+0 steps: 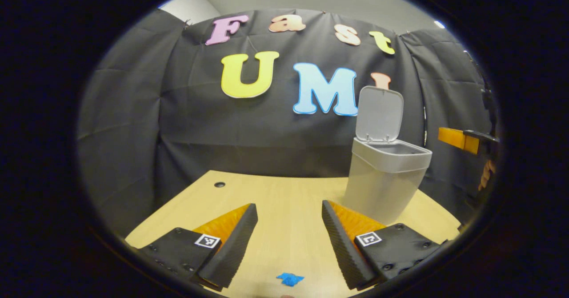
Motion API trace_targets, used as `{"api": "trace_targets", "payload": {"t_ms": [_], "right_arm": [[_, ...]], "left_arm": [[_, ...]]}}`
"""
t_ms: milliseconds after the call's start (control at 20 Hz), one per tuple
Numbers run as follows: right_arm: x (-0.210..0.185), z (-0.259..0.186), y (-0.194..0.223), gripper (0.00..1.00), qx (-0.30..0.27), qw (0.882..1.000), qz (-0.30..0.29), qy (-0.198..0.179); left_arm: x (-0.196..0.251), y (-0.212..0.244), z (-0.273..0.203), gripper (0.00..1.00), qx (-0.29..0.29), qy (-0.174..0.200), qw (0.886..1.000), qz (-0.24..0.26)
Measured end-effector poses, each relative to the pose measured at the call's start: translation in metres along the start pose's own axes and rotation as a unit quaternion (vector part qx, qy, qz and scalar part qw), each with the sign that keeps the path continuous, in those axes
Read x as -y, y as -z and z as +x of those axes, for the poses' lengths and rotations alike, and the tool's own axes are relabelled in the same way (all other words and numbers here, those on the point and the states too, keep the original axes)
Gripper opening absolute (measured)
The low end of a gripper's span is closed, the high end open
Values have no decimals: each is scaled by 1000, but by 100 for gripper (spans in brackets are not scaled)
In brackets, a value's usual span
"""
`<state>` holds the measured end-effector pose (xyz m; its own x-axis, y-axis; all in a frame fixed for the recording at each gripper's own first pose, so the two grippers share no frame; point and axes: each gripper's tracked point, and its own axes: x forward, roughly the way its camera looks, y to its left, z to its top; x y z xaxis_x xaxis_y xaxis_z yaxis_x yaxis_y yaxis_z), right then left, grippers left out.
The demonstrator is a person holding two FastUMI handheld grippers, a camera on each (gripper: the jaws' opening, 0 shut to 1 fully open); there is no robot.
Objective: Press the lid of the desktop garbage bin to open it, pick up the crumpled paper on the desktop and throw it into the bin, then pick up the pop can on the desktop and drop it into the bin, and finally close the garbage bin lid.
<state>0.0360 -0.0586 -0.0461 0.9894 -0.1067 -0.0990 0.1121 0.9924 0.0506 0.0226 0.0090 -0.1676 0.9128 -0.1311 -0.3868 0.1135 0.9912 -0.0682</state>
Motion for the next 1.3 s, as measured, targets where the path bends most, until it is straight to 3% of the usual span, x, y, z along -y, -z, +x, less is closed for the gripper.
{"api": "trace_targets", "payload": {"t_ms": [50, 250, 400, 500, 600, 650, 700, 750, 900, 950, 1000, 1050, 1100, 1200, 1300], "right_arm": [[-2, -3, 3, 0, -3, 1000, 3, -4], [-3, -15, 16, 2, -12, 999, 29, -6], [2, -23, 29, 23, -25, 999, 44, 10], [6, -27, 33, 29, -30, 998, 47, 19], [10, -32, 33, 29, -29, 998, 53, 29], [8, -34, 33, 30, -29, 998, 56, 26], [7, -36, 34, 61, -31, 998, 56, 28], [9, -37, 36, 59, -33, 997, 55, 30], [9, -43, 38, 59, -35, 998, 47, 37], [8, -45, 38, 59, -35, 998, 45, 36], [6, -47, 38, 64, -35, 998, 44, 37], [8, -50, 36, 79, -35, 997, 45, 42], [8, -52, 36, 86, -35, 997, 47, 49], [6, -59, 35, 91, -33, 997, 52, 57], [2, -62, 38, 94, -36, 997, 47, 56]], "left_arm": [[1, 9, 0, 100, -10, 4, 1000, -1], [0, 49, -3, 95, -50, 6, 999, 7], [-3, 83, -7, 94, -85, 8, 996, 11], [-7, 106, -10, 95, -107, 11, 994, 15], [-8, 129, -15, 95, -130, 18, 991, 19], [-9, 138, -14, 100, -140, 21, 990, 20], [-9, 145, -14, 100, -150, 23, 988, 20], [-11, 152, -15, 95, -159, 25, 987, 19], [-13, 173, -11, 96, -181, 31, 983, 20], [-13, 178, -8, 100, -187, 34, 982, 19], [-12, 185, -6, 100, -195, 37, 980, 18], [-10, 190, -4, 100, -201, 41, 979, 20], [-10, 196, -1, 100, -207, 44, 977, 25], [-12, 206, 3, 96, -215, 46, 975, 36], [-13, 214, 4, 100, -224, 46, 973, 36]]}}
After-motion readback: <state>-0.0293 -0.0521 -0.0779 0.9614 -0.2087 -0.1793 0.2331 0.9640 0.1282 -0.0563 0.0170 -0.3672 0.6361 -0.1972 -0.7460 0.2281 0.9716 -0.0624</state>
